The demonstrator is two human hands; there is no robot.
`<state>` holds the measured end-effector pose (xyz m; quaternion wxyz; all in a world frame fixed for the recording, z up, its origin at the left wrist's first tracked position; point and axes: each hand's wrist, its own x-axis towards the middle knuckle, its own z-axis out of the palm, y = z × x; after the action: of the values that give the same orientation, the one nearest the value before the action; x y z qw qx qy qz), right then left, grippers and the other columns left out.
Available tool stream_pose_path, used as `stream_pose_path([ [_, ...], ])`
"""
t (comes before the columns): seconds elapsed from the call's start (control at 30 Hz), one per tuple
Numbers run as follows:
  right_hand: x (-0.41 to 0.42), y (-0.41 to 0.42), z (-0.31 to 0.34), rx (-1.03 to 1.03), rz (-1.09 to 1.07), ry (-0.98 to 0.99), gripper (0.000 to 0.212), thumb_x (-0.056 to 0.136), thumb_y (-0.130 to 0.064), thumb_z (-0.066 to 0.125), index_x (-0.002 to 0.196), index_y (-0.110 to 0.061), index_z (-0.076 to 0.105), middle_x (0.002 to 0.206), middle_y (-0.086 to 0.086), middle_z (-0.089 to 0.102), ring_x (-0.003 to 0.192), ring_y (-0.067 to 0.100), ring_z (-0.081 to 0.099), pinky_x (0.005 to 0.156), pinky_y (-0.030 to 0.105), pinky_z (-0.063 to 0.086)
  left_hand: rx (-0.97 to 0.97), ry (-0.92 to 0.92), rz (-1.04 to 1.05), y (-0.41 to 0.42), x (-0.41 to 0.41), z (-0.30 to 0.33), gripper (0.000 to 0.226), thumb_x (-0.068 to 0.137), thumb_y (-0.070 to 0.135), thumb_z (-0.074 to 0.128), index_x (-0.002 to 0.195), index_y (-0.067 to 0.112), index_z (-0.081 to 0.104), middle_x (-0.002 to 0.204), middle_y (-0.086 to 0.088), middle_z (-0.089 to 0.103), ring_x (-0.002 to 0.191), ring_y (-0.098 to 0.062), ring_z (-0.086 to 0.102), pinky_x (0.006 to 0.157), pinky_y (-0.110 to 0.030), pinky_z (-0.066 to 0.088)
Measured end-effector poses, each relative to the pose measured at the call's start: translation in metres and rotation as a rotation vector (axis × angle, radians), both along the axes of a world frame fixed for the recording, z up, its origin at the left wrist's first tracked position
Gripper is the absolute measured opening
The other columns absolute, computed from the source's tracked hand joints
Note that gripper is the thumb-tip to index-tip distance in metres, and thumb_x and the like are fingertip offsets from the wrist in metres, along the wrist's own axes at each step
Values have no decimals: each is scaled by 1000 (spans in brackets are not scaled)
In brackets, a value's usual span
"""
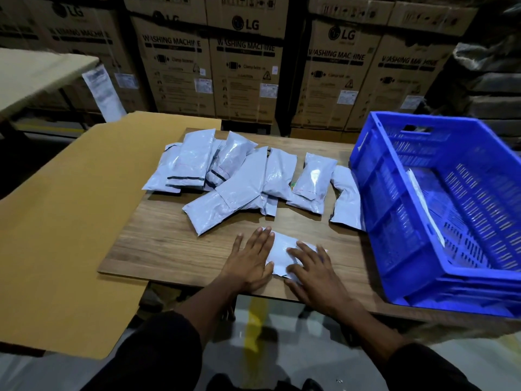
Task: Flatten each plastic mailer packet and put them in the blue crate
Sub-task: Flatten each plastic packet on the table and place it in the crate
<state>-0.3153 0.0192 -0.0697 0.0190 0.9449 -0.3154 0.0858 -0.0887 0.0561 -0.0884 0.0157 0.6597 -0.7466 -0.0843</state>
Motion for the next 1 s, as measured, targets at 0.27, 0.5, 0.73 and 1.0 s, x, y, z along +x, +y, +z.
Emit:
stream_pose_path([
  [0.27, 5, -3, 21, 64, -27, -199, 24, 96, -32, 44, 95, -15, 61, 127, 7, 63, 107, 28, 64, 93, 41, 50, -122, 160, -128, 11, 10, 9, 73, 90, 36, 47, 157, 24, 21, 164, -10, 27, 148, -38, 30, 111, -53, 39],
  [0.5, -4, 5, 32, -170, 366, 262, 54, 82, -19, 47, 135, -30, 55, 151, -9, 47, 142, 42, 35, 104, 70, 31, -172, 135, -106, 3, 8, 27, 69, 90, 3, 53, 154, 26, 40, 161, -14, 32, 131, -39, 50, 102, -44, 42],
  [0.73, 18, -14, 68, -2, 212, 340, 55, 90, -40, 19, 108, -21, 67, 125, 3, 64, 127, 33, 53, 63, 43, 56, -213, 321, -30, -10, 7, 37, 72, 98, 15, 50, 159, 39, 19, 169, 5, 6, 119, -39, 58, 86, -46, 52],
  [1.0, -18, -50, 110, 74, 6, -50, 44, 89, -1, 60, 131, -14, 60, 146, 2, 53, 96, 34, 70, 74, 48, 59, -154, 199, 176, -5, -36, 16, 76, 97, 54, 22, 160, 17, 4, 168, -9, -8, 153, -30, 11, 118, -49, 26],
])
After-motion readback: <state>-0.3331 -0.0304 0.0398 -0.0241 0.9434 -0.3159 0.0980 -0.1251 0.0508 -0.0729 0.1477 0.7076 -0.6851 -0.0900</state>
